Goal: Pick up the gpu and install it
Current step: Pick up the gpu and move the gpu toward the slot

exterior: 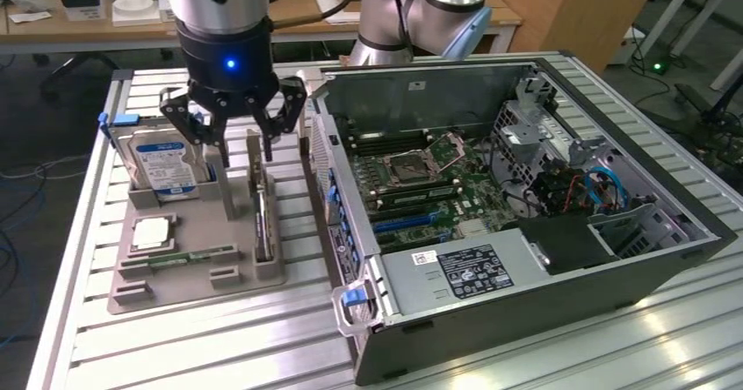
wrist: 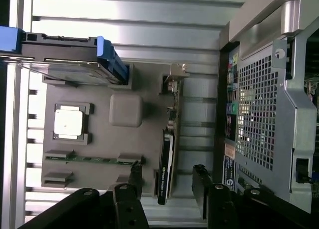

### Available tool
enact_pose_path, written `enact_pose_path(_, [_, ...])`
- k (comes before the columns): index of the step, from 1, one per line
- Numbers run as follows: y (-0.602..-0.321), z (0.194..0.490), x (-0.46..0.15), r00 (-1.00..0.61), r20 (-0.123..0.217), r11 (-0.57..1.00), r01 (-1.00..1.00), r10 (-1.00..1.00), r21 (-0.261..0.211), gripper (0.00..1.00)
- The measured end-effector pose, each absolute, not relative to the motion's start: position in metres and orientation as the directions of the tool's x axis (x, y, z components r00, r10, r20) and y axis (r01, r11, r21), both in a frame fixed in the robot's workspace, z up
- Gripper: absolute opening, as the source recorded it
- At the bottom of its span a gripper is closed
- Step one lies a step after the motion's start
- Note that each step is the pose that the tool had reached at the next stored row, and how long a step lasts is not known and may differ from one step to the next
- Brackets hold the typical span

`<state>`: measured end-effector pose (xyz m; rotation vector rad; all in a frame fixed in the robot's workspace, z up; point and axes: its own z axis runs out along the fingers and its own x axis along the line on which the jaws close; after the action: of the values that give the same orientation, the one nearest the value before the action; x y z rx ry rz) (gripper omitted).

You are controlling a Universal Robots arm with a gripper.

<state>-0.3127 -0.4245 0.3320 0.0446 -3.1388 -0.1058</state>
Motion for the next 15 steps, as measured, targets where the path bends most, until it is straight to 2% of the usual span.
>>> enact_pose_path(3, [-0.425,0.327,-0.312,-1.0,0.001,0.997,-0.028,-0.028,0.067,0.54])
enact_pose_path(4, [-0.424,0.325,-0.312,-1.0,0.001,0.997,-0.028,-0.028,0.067,0.6])
enact_pose_path(15, [-0.426,0.307,-0.312,-1.0,-0.001,0.998,0.005,0.005,0.065,0.6])
